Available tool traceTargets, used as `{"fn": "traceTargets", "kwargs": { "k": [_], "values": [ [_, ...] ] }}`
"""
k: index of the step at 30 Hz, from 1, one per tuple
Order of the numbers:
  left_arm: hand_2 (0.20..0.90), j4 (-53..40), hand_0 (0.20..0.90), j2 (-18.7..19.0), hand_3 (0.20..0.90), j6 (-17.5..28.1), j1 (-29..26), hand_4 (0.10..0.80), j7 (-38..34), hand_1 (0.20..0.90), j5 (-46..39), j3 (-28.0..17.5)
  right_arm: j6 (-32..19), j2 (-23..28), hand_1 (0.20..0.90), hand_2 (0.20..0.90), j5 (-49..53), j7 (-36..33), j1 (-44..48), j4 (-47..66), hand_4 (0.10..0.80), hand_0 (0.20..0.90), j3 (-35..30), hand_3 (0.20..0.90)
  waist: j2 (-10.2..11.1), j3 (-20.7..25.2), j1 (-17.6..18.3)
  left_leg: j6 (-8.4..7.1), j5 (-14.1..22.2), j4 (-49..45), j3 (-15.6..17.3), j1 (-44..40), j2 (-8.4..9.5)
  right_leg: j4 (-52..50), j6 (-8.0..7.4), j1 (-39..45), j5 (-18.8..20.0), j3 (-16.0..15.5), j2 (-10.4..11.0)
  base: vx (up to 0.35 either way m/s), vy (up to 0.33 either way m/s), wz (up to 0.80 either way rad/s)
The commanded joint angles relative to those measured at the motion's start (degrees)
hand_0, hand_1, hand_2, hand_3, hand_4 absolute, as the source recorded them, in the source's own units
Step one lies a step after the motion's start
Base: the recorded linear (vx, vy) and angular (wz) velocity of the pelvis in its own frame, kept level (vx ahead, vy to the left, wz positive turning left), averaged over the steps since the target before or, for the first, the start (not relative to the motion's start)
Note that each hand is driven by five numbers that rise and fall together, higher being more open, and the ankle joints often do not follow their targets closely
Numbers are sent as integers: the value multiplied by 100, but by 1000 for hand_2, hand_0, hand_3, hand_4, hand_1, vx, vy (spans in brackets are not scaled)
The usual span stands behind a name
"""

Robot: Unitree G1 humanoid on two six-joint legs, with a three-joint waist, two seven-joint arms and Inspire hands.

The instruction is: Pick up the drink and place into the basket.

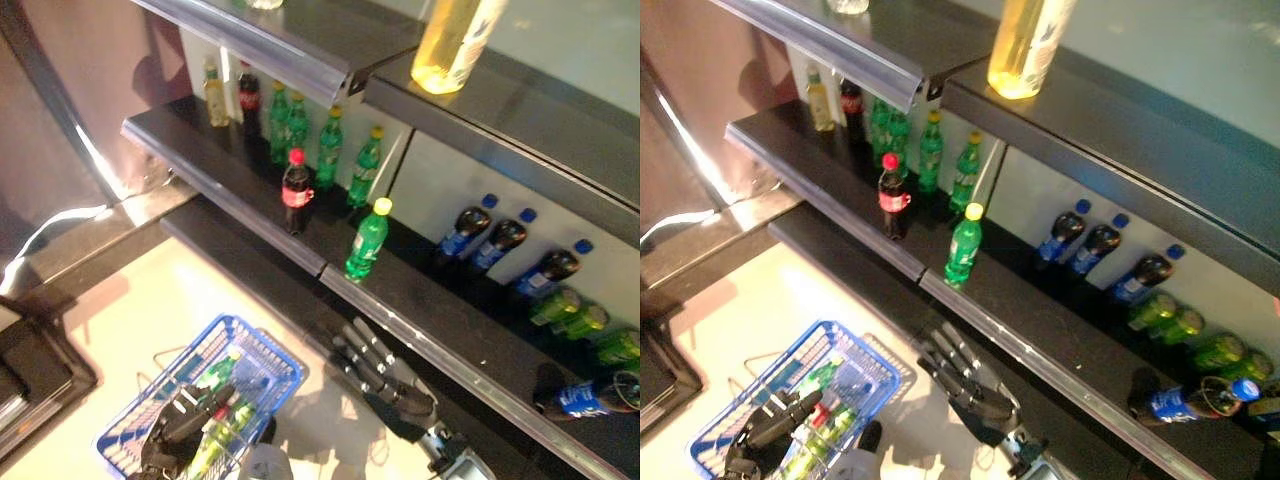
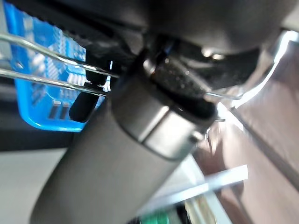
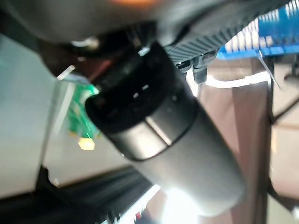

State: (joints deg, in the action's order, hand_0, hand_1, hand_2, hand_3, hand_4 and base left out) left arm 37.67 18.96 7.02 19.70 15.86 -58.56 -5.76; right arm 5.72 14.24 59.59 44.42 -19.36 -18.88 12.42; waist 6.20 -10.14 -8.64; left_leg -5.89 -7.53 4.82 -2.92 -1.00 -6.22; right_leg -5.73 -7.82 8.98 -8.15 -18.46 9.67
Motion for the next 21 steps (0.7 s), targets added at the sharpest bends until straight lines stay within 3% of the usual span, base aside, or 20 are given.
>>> {"fn": "traceTargets", "kwargs": {
  "k": [1, 5, 8, 9, 11, 14, 17, 21],
  "values": [
    [300, -572, 300, -186, 200, 704, -380, 100, 248, 300, 338, 325, -239, 156, 900, 900, -446, 202, 177, -32, 800, 900, -120, 900, -332, 471, 228, 96, 84, 18, 454, -223, -114, 373, 115, -141, 870, 287, 92, -59, -51, -26],
    [300, 560, 300, -439, 200, 472, -794, 100, -305, 300, 395, 130, -341, 23, 900, 900, -1425, -340, 395, -1130, 800, 900, -235, 900, -332, 589, 410, 80, 139, 18, 706, -260, -176, 523, 86, -147, 947, 452, 117, -20, -34, -21],
    [300, 1973, 300, -595, 200, 429, -1309, 100, -532, 300, 617, -141, -872, -98, 900, 900, -2428, -1499, 860, -2910, 800, 900, -357, 900, -337, 675, 564, 47, 220, 18, 931, -311, -240, 690, 52, -151, 1040, 567, 164, 5, -32, -24],
    [300, 2179, 300, -624, 200, 488, -1383, 100, -542, 300, 692, -132, -1027, -113, 900, 900, -2677, -1699, 941, -3233, 800, 900, -379, 900, -343, 686, 580, 46, 235, 18, 955, -317, -245, 725, 48, -144, 1061, 580, 171, -1, -20, -21],
    [300, 2573, 300, -730, 200, 465, -1589, 100, -737, 300, 896, -27, -1264, -132, 900, 900, -3781, -2736, 1178, -4179, 800, 900, -284, 900, -372, 695, 585, 40, 296, 18, 997, -313, -255, 839, 15, -129, 1125, 577, 215, -17, -14, -22],
    [300, 2761, 300, -770, 200, 435, -1682, 100, -863, 300, 968, 42, -1323, -164, 900, 900, -4422, -3317, 1280, -4605, 800, 900, -249, 900, -390, 694, 567, 40, 328, 18, 1002, -305, -251, 884, -1, -118, 1147, 563, 237, -15, -4, -5],
    [300, 3072, 300, -815, 200, 409, -1773, 100, -925, 300, 1219, 60, -1033, -243, 900, 900, -4793, -4014, 1364, -5029, 800, 900, -271, 900, -423, 702, 574, 40, 367, 18, 1002, -317, -250, 887, -16, -139, 1152, 566, 256, -15, 10, -3],
    [300, 3207, 300, -874, 200, 396, -1857, 100, -961, 300, 1149, 81, -961, -315, 900, 900, -4730, -4156, 1405, -5181, 800, 900, -392, 900, -479, 708, 631, 44, 384, 18, 1041, -332, -265, 853, 5, -182, 1126, 642, 236, -21, 28, -5]
  ]
}}
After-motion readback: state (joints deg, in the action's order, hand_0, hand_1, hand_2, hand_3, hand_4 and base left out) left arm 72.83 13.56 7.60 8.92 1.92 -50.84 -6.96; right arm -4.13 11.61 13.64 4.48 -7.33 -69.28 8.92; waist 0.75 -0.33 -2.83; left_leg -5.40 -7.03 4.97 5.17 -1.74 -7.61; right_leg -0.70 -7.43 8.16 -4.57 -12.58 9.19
